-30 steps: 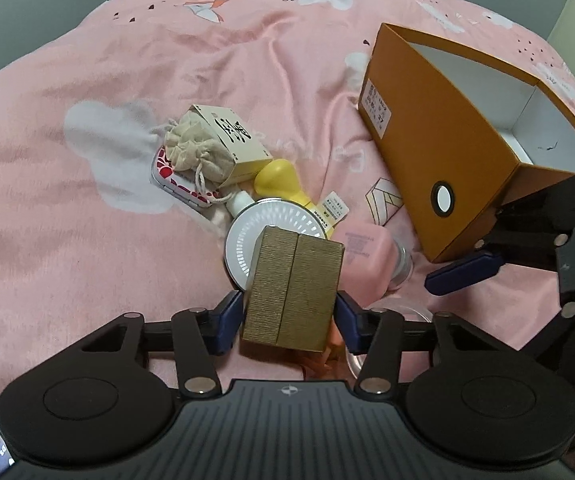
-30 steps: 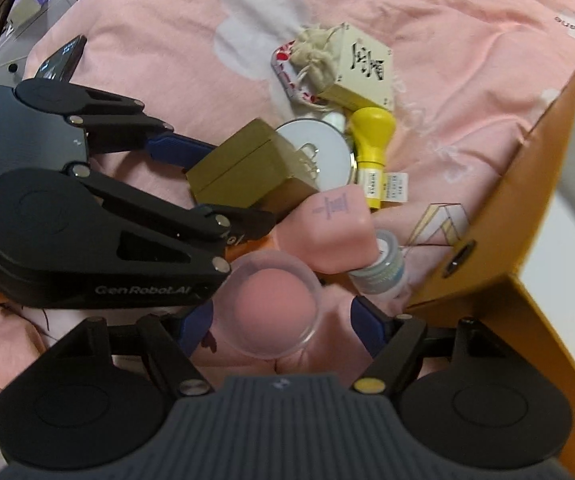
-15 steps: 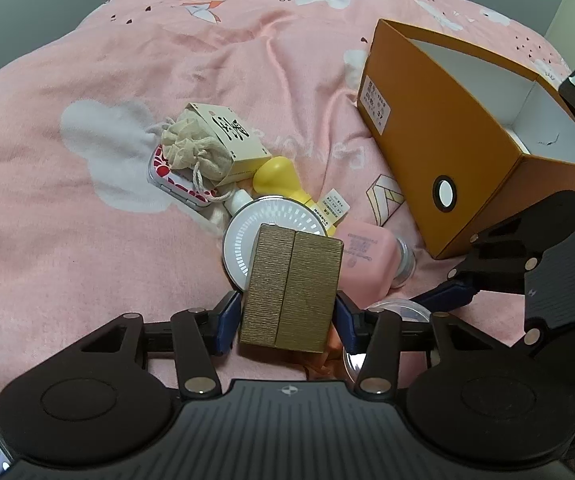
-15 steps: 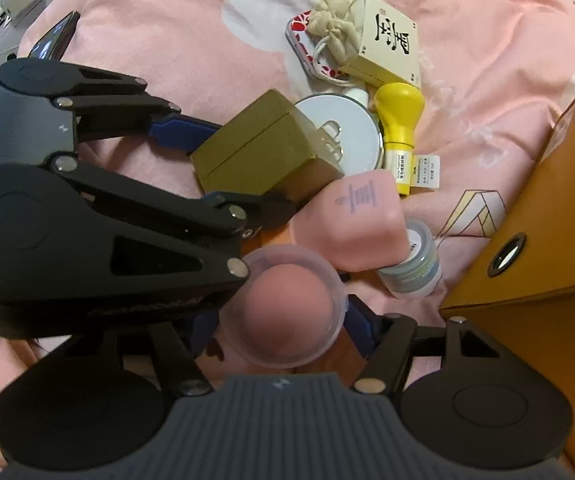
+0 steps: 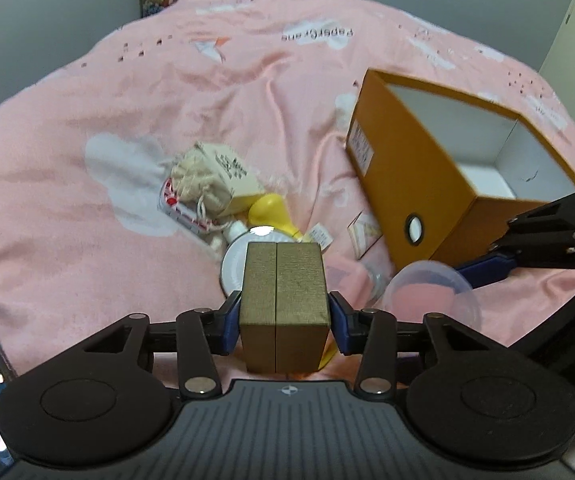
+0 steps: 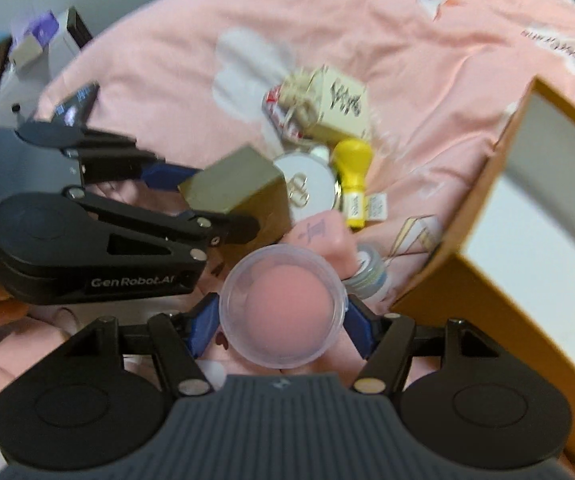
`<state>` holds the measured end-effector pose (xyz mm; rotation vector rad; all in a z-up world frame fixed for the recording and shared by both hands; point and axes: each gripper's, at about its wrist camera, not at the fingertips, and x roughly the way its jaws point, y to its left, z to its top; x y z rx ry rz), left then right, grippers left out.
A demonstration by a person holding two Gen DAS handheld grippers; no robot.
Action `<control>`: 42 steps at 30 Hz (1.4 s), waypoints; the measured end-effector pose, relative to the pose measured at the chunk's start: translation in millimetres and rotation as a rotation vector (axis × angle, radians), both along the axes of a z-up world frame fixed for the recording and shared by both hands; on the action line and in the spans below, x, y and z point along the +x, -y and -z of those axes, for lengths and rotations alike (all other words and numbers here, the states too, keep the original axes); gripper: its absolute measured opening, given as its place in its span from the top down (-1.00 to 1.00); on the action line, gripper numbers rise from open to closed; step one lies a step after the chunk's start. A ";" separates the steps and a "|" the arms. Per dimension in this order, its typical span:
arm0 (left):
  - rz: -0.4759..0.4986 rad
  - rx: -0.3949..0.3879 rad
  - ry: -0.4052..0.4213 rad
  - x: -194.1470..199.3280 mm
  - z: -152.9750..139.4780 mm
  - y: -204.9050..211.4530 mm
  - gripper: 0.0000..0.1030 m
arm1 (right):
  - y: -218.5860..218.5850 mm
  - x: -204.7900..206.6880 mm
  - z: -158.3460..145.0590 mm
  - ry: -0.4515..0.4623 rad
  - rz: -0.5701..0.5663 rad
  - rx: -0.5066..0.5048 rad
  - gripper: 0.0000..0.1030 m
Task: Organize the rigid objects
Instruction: 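Carry both items into the box and open both tools to release them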
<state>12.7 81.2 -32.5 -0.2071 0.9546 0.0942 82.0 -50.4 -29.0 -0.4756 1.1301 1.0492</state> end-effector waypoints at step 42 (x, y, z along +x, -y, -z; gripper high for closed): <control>0.327 -0.009 -0.092 160.3 -5.4 127.6 0.01 | 156.8 141.0 -27.7 0.003 0.679 0.106 -0.28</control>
